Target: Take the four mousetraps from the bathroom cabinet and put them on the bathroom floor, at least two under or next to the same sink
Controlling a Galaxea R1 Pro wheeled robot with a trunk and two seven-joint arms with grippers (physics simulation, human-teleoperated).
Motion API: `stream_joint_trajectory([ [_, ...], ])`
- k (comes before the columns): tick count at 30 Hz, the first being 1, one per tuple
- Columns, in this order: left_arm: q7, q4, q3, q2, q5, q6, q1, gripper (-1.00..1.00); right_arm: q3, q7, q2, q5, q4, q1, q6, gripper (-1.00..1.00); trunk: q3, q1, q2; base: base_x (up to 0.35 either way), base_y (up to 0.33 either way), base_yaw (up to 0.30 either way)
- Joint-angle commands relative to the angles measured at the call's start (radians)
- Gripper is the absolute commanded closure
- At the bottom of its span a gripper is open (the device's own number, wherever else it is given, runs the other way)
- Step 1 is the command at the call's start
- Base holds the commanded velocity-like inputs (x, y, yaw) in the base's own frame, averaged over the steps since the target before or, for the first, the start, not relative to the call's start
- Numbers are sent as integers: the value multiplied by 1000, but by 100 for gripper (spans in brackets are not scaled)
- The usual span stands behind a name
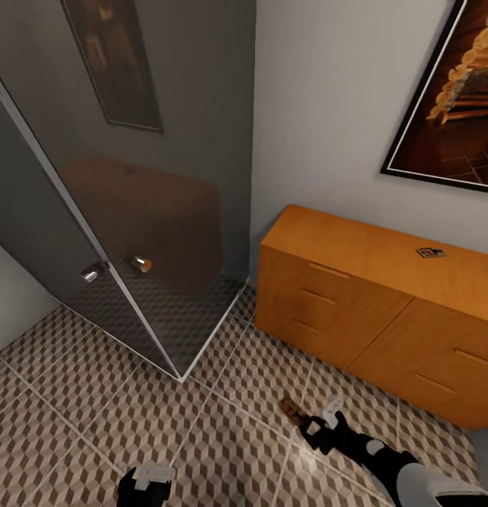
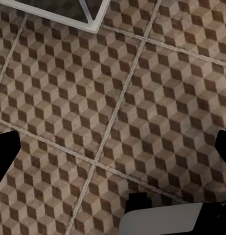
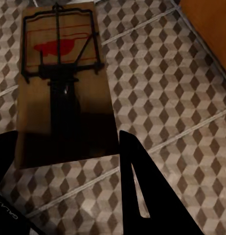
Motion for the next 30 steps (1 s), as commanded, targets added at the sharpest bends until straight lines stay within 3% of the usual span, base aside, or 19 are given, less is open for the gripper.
stream_joint_trajectory([
  [1,2,5,-9,-1,7,-6,-2,-100,0,3,-4,-6,0,14,-15,100,-2,1,-2,0,0,0],
  [4,1,5,-9,-1,7,-6,-1,-100,-1,3,-18,-12,1,77,-83,100,-2,1,-2,0,0,0],
  [7,2,5,-9,-1,7,-7,-2,-100,-2,4,-27,-52,2,113,-140,100,-2,1,-2,0,0,0],
  [9,2,5,-9,-1,7,-7,-2,-100,-3,6,-33,-121,2,143,-165,100,-2,1,-2,0,0,0],
  [10,2,5,-9,-1,7,-7,-2,-100,-3,7,-35,-183,2,162,-176,100,-2,1,-2,0,0,0],
  [11,2,5,-9,-1,7,-7,-2,-100,-3,7,-36,-218,3,172,-180,100,-2,1,-2,0,0,0],
  [12,2,5,-9,-1,7,-7,-2,-100,-3,7,-37,-290,3,189,-186,100,-2,1,-2,0,0,0],
  [13,3,5,-9,-1,7,-7,-1,-100,-3,5,-37,-326,3,197,-187,100,-2,1,-2,0,0,0],
  [14,3,5,-9,-1,7,-7,-2,-100,-2,2,-37,-394,3,210,-188,100,-2,1,-2,0,0,0],
  [16,2,5,-9,-1,7,-7,-2,-100,-2,-2,-37,-471,3,221,-188,100,-2,1,-2,0,0,0],
  [18,2,5,-9,-1,7,-7,-2,-100,-1,-5,-34,-512,3,227,-188,100,-2,1,-2,0,0,0],
  [23,3,5,-9,-1,7,-7,-2,-100,0,-19,-25,-548,3,233,-188,100,0,1,-2,0,0,-68],
  [30,3,5,-9,-1,7,-7,-2,-100,0,-50,-14,-555,3,234,-188,100,6,1,-2,0,0,-224],
])
